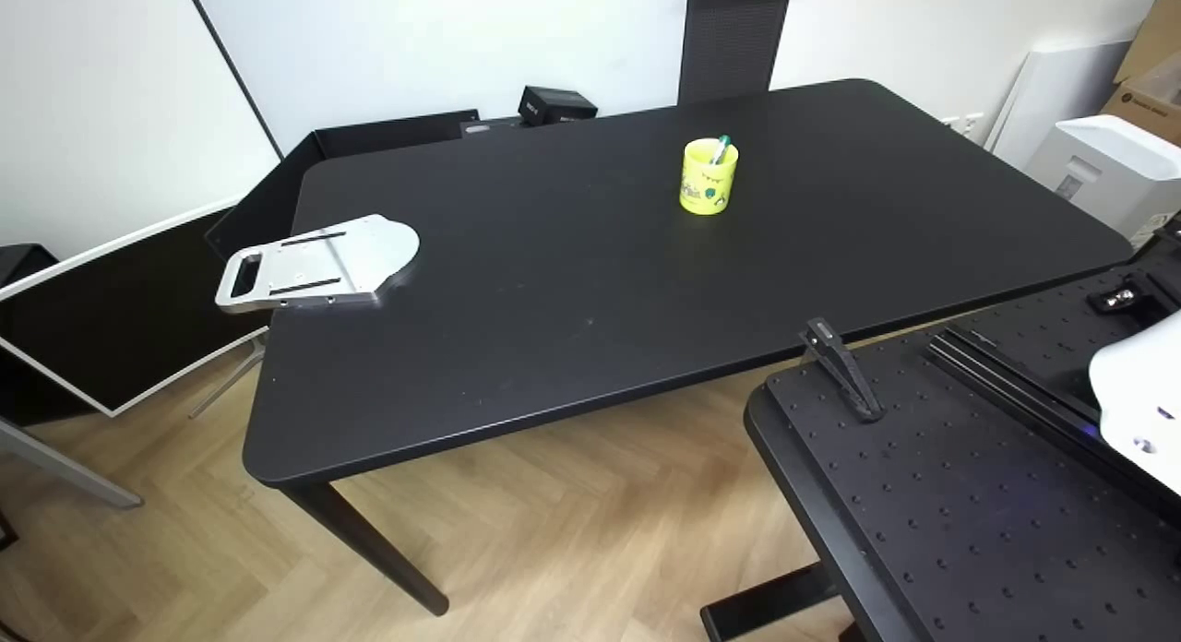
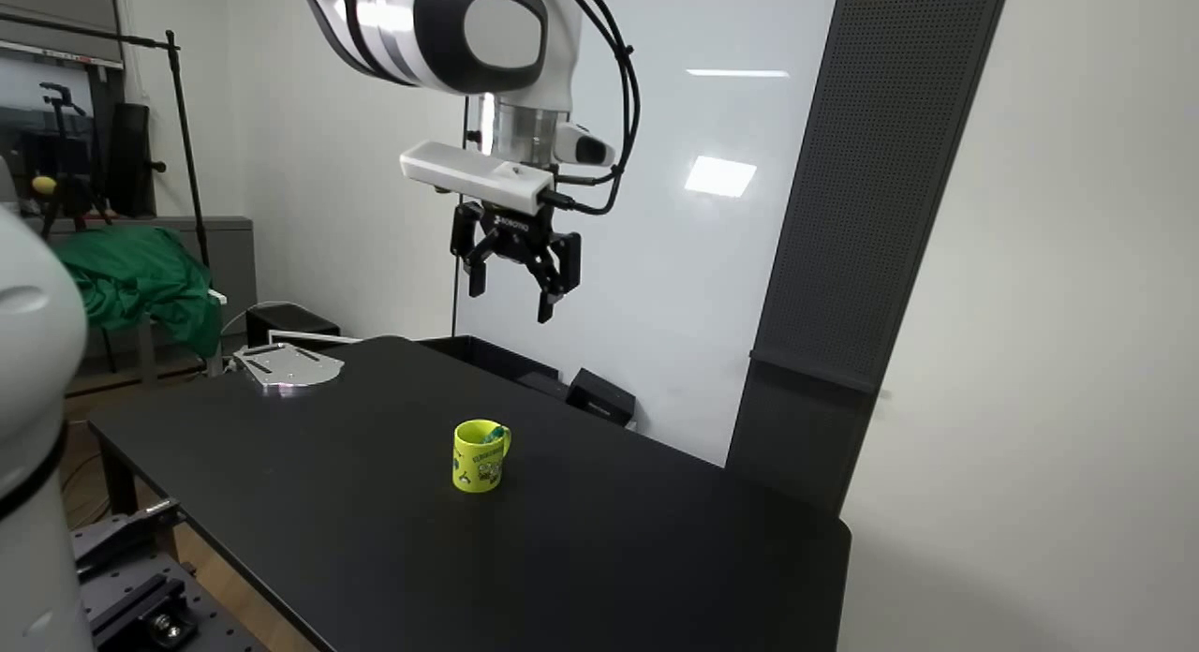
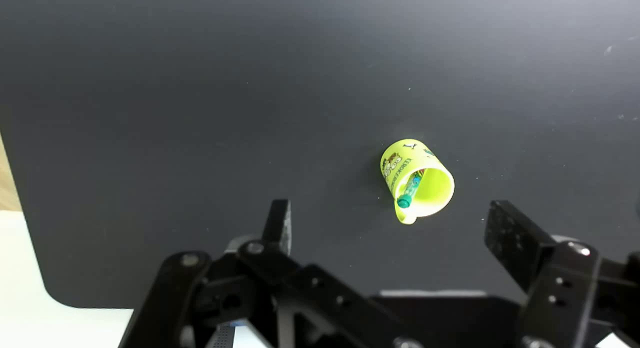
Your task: Take the marker out of the mug and put it on the table
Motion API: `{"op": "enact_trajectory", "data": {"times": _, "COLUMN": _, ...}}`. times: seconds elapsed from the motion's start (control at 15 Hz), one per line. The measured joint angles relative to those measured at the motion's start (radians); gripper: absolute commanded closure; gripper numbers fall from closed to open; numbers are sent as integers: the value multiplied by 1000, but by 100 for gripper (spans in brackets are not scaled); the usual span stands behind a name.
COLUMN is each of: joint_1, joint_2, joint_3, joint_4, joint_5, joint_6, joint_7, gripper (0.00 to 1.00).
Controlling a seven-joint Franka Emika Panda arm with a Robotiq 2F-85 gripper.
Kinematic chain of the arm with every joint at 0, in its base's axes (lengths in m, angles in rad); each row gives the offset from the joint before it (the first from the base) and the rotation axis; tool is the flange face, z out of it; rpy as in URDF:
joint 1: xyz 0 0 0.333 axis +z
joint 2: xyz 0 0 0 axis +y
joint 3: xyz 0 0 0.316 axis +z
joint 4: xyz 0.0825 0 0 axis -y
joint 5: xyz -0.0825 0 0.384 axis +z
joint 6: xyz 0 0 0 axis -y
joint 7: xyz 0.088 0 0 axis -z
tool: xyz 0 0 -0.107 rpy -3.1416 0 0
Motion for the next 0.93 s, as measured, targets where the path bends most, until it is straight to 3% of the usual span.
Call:
{"op": "enact_trajectory", "data": {"times": 0.6, "joint_1": 6, "joint_2": 432, "joint_3": 37, "joint_4": 381, "joint_5": 67, "joint_6": 21, "joint_7": -22, "gripper": 0}}
{"op": "enact_trajectory", "data": {"times": 0.93, "joint_1": -26, "joint_2": 660, "joint_3": 88, "joint_4": 647, "joint_5": 85, "joint_6": -85, "joint_7": -19, "gripper": 0}}
